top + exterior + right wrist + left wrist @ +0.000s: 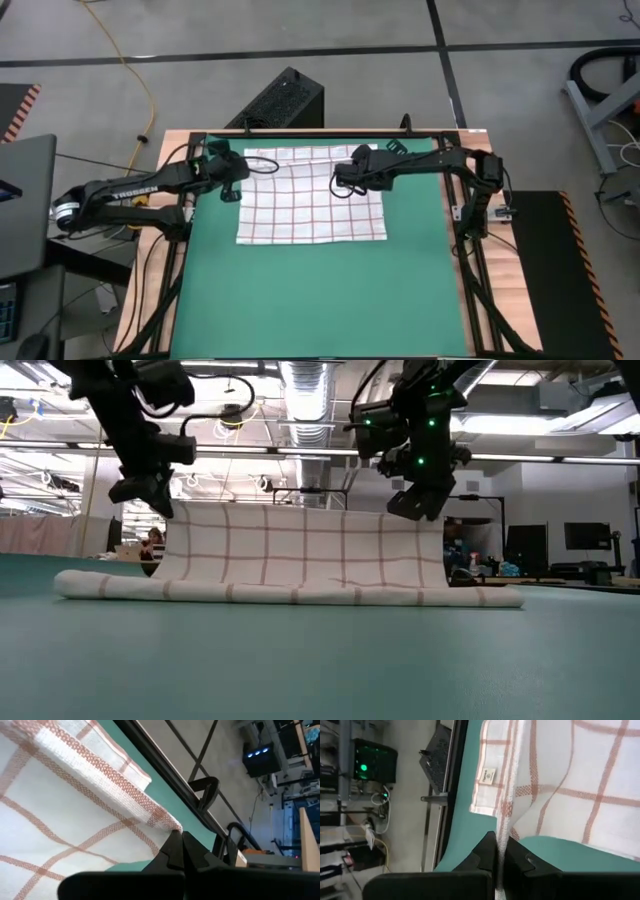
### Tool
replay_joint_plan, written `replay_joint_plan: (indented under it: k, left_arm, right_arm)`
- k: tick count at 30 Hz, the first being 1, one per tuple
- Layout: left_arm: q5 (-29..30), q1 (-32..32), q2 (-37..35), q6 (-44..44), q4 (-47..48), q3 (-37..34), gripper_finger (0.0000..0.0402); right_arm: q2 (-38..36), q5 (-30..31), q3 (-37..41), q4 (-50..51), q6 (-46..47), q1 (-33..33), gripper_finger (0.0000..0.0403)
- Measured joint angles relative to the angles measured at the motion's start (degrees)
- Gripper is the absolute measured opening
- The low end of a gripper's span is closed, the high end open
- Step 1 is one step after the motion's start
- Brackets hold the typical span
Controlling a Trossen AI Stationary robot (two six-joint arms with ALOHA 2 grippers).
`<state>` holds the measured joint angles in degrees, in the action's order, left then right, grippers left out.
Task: Roll towel into tight, uniform cylinder
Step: Fold the white towel
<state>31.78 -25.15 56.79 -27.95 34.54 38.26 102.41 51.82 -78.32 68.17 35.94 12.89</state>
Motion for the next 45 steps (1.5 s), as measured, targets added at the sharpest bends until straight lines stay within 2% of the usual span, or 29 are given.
replay_joint_plan:
  k: [15,20,26,35,39,45]
  left_arm:
    - [1.45,-4.84,11.78,-0.92,-7.52,-0.02,0.0000]
    - [2.48,-5.85,12.73,-1.17,-8.52,-0.02,0.0000]
    - [0.31,-7.25,12.73,-1.41,-10.18,-0.02,0.0000]
    - [-3.46,-10.11,12.73,-1.44,-15.25,-0.02,0.0000]
    - [-3.57,-11.32,12.73,-1.52,-16.14,-0.02,0.0000]
    - [-6.64,-12.50,12.73,-0.21,-16.17,-0.02,0.0000]
  right_arm:
    - [0.00,-2.32,0.03,-8.24,-5.85,4.44,0.0001]
    - [0.02,-4.39,3.03,-14.11,-9.00,6.20,0.0001]
    - [0.04,-6.82,7.49,-21.43,-12.01,8.47,0.0001]
    - [0.04,-9.79,9.72,-27.48,-13.30,10.80,0.0003]
    - [0.04,-10.52,10.45,-29.34,-13.96,11.85,0.0012]
    - [0.04,-15.76,11.23,-30.81,-13.98,13.44,0.0037]
